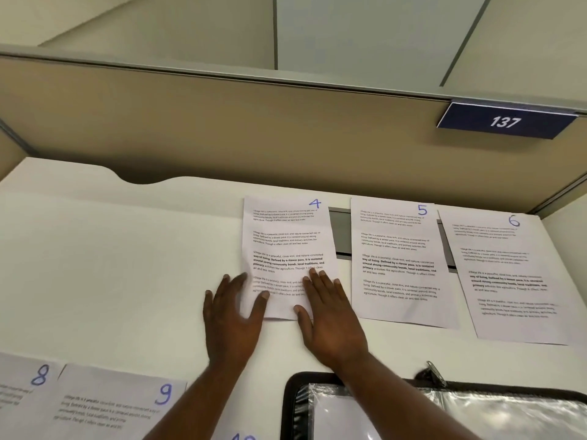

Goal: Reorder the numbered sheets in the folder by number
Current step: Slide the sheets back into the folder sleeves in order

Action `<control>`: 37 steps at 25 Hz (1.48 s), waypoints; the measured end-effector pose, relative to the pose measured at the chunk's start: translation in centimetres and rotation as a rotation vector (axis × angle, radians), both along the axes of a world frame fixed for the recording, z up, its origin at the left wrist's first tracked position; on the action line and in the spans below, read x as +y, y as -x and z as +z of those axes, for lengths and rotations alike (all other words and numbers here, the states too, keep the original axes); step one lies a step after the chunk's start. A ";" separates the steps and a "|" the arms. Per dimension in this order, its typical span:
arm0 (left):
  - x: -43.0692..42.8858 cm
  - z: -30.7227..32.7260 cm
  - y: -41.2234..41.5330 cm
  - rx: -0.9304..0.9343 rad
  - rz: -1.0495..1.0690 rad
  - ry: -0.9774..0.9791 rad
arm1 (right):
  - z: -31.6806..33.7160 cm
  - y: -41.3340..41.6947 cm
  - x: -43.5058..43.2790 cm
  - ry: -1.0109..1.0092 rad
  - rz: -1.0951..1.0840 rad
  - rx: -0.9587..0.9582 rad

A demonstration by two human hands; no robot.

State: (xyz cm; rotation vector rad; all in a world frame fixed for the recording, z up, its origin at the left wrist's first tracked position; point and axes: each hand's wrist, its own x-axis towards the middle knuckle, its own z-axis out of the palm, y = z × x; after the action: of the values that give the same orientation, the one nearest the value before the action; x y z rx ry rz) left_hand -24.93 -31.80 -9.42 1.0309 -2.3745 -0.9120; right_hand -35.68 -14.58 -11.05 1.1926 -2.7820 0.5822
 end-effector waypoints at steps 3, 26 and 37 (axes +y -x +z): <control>0.0 0.8 0.6 0.265 0.107 -0.364 | 0.1 0.0 -0.1 -0.012 -0.006 -0.007; 2.2 9.6 -6.0 0.482 0.139 -0.957 | 9.3 -3.6 0.8 0.696 -0.366 -0.571; 8.5 11.4 -16.2 0.328 0.039 -0.905 | 13.7 -13.4 10.5 0.708 -0.478 -0.650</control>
State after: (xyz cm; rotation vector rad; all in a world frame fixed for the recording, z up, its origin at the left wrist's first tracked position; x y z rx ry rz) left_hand -8.69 -23.26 2.01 1.0802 -1.6384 -2.0415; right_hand -22.32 -4.05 2.65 0.1935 -2.6802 1.9207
